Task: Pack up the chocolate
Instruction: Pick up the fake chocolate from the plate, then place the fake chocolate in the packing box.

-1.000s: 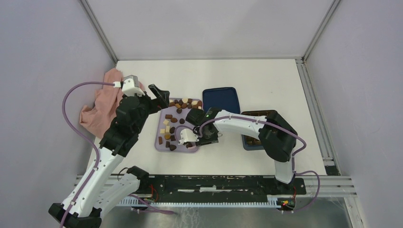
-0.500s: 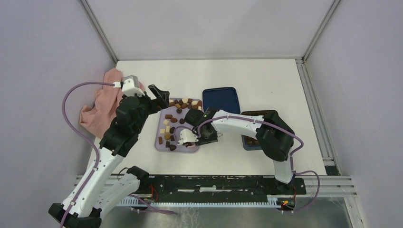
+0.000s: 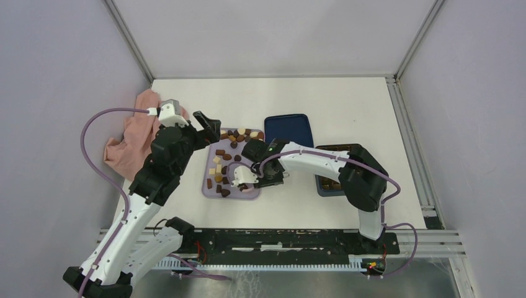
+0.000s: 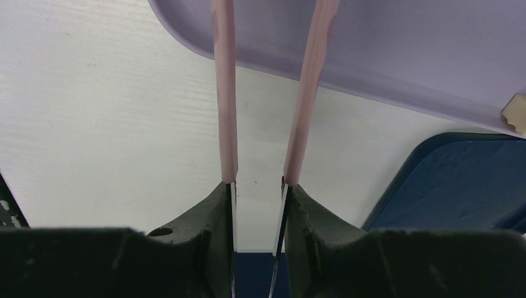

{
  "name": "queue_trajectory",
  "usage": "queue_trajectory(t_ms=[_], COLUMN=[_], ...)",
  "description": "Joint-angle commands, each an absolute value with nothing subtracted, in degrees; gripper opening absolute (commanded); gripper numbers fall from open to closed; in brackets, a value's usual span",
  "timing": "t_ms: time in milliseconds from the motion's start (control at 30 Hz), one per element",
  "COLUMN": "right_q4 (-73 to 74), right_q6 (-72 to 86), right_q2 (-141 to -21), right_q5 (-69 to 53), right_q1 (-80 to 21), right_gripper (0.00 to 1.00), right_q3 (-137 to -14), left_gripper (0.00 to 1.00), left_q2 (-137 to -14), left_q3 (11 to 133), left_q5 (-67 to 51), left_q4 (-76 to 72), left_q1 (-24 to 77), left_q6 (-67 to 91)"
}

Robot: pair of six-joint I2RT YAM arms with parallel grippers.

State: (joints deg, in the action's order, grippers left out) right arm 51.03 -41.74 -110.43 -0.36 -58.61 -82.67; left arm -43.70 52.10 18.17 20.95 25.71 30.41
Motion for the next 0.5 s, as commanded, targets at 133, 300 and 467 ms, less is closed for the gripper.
queue_trajectory(t_ms=[133, 300, 467], right_q4=[49.61, 49.99, 49.98], right_q6=[-40.13, -39.81, -40.43], right_q2=[-104.05, -100.87, -96.07], right_q5=[-8.25, -12.55, -13.62], right_q1=[-54.23, -51.07, -47.95], right_gripper=[0.28, 0.27, 0.27], right_q3=[-83.15, -83.14, -81.49], left_gripper=[1.00, 1.00, 1.00], left_q2=[-42.98, -43.24, -44.36], left_q3=[52.21, 52.04, 51.88], left_q5=[19.11, 18.52, 17.42], left_q4=[19.94, 19.37, 18.14], left_q1=[25.48, 25.48, 25.57], left_q6=[33.46, 33.90, 34.49])
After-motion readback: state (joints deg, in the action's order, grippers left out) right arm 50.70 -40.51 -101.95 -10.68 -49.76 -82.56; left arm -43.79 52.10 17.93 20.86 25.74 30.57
